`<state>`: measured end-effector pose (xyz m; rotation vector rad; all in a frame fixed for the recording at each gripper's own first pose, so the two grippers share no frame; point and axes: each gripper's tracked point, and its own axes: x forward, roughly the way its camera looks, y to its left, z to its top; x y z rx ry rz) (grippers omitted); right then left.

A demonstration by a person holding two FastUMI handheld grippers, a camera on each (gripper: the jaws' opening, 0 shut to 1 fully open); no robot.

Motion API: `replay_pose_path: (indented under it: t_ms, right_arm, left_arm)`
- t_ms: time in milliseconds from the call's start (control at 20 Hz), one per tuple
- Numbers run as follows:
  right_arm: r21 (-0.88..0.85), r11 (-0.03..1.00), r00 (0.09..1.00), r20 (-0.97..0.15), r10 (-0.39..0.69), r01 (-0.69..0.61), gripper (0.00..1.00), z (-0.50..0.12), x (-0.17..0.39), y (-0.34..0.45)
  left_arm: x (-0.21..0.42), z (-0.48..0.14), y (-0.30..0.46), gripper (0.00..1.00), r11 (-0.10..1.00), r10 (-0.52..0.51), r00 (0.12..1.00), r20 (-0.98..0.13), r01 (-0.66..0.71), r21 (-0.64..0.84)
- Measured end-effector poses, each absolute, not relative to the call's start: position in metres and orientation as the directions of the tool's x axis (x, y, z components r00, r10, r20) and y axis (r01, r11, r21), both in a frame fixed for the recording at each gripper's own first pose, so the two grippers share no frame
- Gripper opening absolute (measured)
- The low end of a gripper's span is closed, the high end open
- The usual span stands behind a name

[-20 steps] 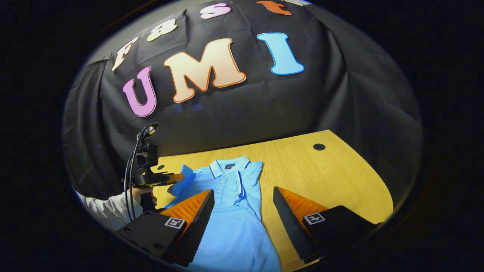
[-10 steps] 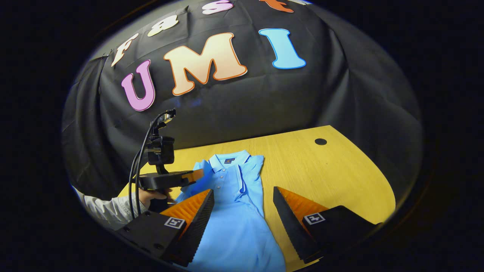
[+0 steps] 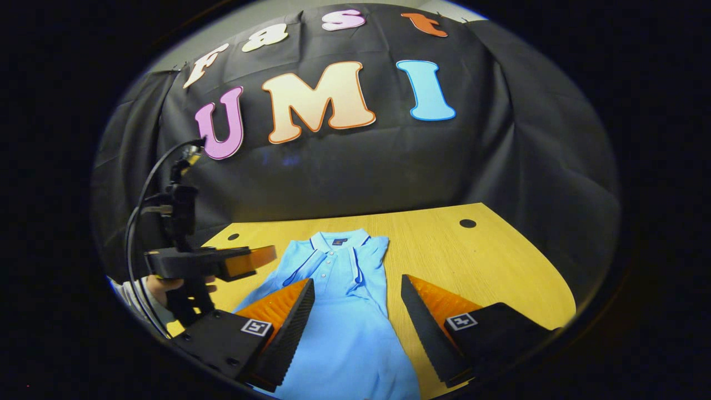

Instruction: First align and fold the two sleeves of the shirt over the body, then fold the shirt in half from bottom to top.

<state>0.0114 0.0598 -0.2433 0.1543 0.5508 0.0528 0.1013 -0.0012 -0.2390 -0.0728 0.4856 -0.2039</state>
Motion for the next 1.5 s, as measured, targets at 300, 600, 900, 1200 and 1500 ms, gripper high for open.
replay_pose_path:
  t_ms: [300,600,900,1200,1500]
  right_arm:
    - [0.121,0.992,0.86,-0.504,0.08,-0.022,0.98,-0.235,-0.037,0.054]
    - [0.067,0.997,0.839,-0.539,0.077,-0.048,0.98,-0.246,-0.098,0.044]
    - [0.035,0.998,0.788,-0.612,0.065,-0.055,0.94,-0.28,-0.158,0.031]
    - [0.02,0.998,0.715,-0.697,0.057,-0.059,0.98,-0.326,-0.198,0.024]
    - [-0.013,0.998,0.636,-0.771,0.028,-0.06,0.98,-0.36,-0.231,0.015]
  left_arm:
    - [0.008,-0.213,0.029,0.95,0.981,-0.193,0.878,-0.438,0.172,-0.088]
    - [-0.075,-0.237,0.046,0.95,0.984,-0.179,0.846,-0.502,0.154,-0.093]
    - [-0.145,-0.284,0.052,0.95,0.987,-0.156,0.785,-0.6,0.15,-0.06]
    - [-0.188,-0.331,0.051,0.96,0.991,-0.136,0.719,-0.682,0.11,-0.082]
    - [-0.206,-0.353,0.056,0.96,0.992,-0.093,0.706,-0.702,0.123,-0.007]
